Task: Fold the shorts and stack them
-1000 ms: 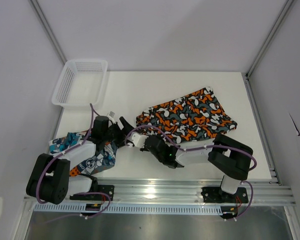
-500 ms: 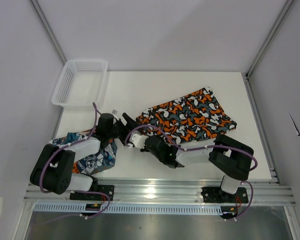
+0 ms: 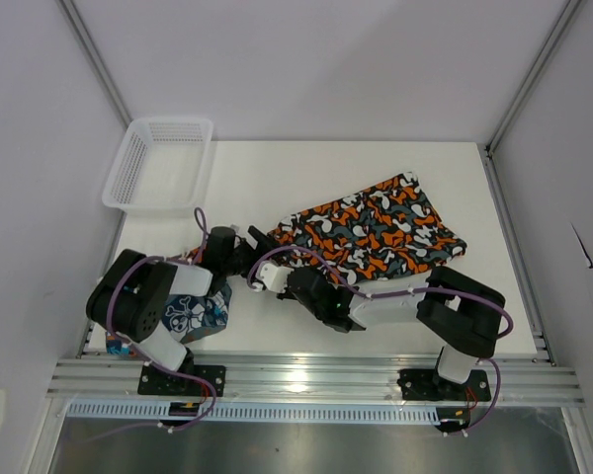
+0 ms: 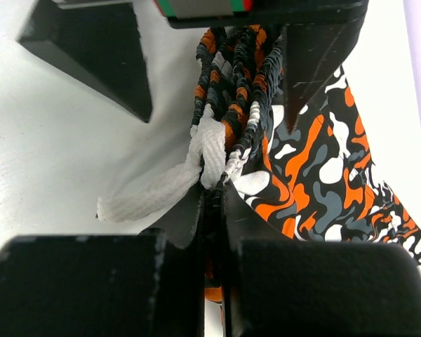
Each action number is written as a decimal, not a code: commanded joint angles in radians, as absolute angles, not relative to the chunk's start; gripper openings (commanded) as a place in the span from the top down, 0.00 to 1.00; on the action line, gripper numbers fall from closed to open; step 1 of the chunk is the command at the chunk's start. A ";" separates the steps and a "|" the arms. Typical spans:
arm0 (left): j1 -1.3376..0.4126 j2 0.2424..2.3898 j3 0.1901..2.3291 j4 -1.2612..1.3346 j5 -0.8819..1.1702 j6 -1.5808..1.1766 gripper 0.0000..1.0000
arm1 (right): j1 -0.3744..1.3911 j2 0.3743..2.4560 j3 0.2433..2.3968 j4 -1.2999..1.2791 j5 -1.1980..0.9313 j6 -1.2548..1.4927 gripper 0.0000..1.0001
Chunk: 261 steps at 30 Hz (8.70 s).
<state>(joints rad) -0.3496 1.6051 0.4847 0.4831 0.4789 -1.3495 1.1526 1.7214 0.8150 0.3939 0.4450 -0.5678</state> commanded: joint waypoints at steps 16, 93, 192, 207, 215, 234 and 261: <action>-0.368 1.703 0.540 0.703 0.408 -1.411 0.94 | 1.206 1.681 0.811 0.397 0.439 -0.555 1.00; -0.107 1.620 0.663 0.109 0.489 -0.586 1.00 | 0.025 1.480 0.873 -0.503 -0.040 0.322 1.00; -0.304 1.468 1.563 -0.976 0.209 -0.689 0.98 | 1.115 2.005 1.071 0.383 0.269 0.721 0.97; -0.379 1.508 1.643 -1.038 0.074 -0.657 0.99 | 0.960 1.665 1.016 0.276 0.032 0.818 0.75; -0.413 1.529 1.666 -1.066 0.014 -0.650 0.99 | 0.809 1.551 0.939 0.097 -0.012 0.795 0.77; -0.492 1.572 1.712 -1.075 -0.090 -0.669 1.00 | 0.595 1.834 1.072 0.280 -0.426 0.773 1.00; -0.632 1.664 1.753 -1.074 -0.173 -0.703 1.00 | 0.646 2.206 1.525 0.051 -0.115 0.927 1.00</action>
